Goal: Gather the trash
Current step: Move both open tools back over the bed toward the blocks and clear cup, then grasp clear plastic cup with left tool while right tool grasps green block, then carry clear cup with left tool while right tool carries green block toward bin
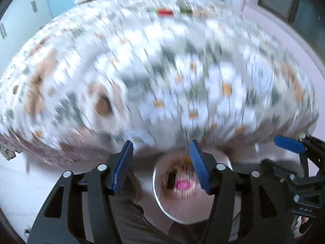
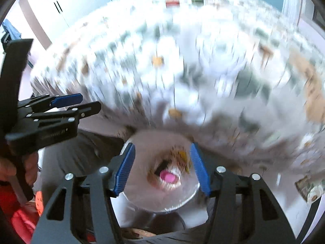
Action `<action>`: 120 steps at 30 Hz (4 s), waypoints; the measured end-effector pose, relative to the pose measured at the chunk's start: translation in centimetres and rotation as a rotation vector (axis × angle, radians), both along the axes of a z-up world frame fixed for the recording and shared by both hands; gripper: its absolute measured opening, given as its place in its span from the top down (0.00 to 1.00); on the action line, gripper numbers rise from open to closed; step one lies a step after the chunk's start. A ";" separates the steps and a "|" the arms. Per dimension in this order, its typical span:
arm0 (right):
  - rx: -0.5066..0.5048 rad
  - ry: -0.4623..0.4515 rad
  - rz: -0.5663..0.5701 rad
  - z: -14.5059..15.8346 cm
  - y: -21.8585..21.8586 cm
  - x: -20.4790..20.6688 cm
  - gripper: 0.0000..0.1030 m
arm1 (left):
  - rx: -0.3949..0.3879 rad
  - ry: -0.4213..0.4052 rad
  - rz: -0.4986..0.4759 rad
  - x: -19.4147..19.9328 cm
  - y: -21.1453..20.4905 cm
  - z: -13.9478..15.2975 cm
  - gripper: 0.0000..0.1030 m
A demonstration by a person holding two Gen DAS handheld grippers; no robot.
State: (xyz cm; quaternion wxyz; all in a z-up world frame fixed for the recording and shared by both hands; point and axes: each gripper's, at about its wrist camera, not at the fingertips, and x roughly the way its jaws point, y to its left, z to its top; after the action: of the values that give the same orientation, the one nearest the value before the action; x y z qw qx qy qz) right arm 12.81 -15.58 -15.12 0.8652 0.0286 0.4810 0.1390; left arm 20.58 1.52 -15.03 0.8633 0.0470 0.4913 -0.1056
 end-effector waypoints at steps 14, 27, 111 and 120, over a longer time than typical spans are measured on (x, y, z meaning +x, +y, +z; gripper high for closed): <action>0.015 -0.231 -0.026 9.9 -2.1 5.3 0.24 | -0.050 -0.182 0.179 7.8 3.7 9.8 0.30; -0.012 -0.261 -0.043 11.9 -3.9 15.1 0.24 | -0.070 -0.153 0.281 18.5 5.4 9.4 0.30; -0.042 -0.319 -0.056 18.7 -4.8 25.4 0.69 | -0.030 -0.324 0.255 23.3 2.9 19.4 0.55; -0.044 -0.431 -0.069 23.8 -5.4 16.0 0.69 | -0.024 -0.401 0.189 13.6 1.4 23.8 0.54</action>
State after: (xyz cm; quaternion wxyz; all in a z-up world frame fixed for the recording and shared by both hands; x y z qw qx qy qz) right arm 28.85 -20.95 8.72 0.9527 -0.0042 0.2864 0.1014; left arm 34.20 2.93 8.81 0.9502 0.0105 0.3109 -0.0184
